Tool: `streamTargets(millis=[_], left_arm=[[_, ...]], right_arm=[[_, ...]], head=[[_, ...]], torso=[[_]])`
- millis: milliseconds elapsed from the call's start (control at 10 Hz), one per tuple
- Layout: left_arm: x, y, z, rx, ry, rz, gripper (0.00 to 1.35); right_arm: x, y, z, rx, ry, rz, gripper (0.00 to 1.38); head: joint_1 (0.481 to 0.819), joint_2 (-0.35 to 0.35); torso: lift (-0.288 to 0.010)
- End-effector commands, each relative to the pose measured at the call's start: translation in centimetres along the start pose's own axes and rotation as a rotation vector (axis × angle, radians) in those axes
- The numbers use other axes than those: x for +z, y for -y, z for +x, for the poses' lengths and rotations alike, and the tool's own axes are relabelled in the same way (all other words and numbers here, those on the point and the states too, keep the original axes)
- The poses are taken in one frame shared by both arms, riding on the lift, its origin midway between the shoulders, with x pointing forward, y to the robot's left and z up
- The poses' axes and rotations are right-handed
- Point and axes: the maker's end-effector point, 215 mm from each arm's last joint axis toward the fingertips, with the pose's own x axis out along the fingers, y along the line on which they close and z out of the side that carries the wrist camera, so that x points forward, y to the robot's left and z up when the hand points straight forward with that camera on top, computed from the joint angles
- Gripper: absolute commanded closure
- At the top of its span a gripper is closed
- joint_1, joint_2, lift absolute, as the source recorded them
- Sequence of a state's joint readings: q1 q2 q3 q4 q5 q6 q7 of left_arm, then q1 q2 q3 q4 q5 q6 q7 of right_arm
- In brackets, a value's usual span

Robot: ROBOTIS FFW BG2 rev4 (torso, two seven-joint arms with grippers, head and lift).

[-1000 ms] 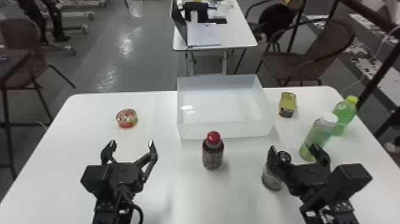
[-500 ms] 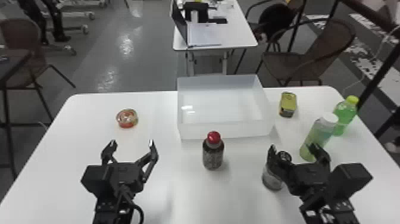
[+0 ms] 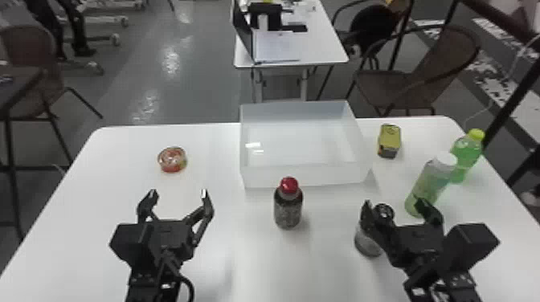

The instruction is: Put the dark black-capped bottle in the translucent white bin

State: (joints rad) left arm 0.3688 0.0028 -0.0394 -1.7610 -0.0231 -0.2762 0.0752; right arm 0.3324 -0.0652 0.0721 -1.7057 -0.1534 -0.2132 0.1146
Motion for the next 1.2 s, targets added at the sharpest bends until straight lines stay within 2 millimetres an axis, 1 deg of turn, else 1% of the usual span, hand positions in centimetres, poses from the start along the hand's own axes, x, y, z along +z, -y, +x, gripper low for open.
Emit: streamTargets(millis=[0,300,500,700,800,900,1000,1100], left_arm=[[0.0,0.0,0.0,-0.001,0.001,0.0,0.26],[0.3,0.1,0.3,-0.001,0.007,-0.002,0.26],[0.3,0.2,0.5,-0.002,0.007,-0.001,0.26],[0.4,0.2,0.6,-0.004,0.008,0.001,0.26],[0.5,0.2,0.7,-0.006,0.01,0.001,0.26],[0.5,0.3,0.7,-0.008,0.01,0.002,0.26],[0.4,0.3,0.7,-0.008,0.008,0.002,0.26],[0.4,0.3,0.7,-0.008,0.008,0.001,0.26]], right_arm=[[-1.3,0.0,0.3,0.022,-0.023,0.027,0.1],[-4.5,-0.4,0.9,0.088,-0.108,0.062,0.1],[-6.3,-0.7,0.7,0.106,-0.168,0.081,0.1],[-8.5,-0.4,0.5,0.107,-0.226,0.101,0.1],[-9.2,-0.4,0.4,0.118,-0.24,0.131,0.22],[-9.2,-0.7,0.5,0.13,-0.242,0.128,0.59],[-9.0,-0.8,0.6,0.133,-0.238,0.126,0.76],[-8.5,-1.1,0.7,0.141,-0.23,0.116,0.74]], head=[[0.695,0.041],[0.695,0.051],[0.695,0.054],[0.695,0.057],[0.695,0.057],[0.695,0.057],[0.695,0.058],[0.695,0.059]], torso=[[-0.095],[-0.095],[-0.095],[-0.095],[-0.095],[-0.095],[-0.095],[-0.095]])
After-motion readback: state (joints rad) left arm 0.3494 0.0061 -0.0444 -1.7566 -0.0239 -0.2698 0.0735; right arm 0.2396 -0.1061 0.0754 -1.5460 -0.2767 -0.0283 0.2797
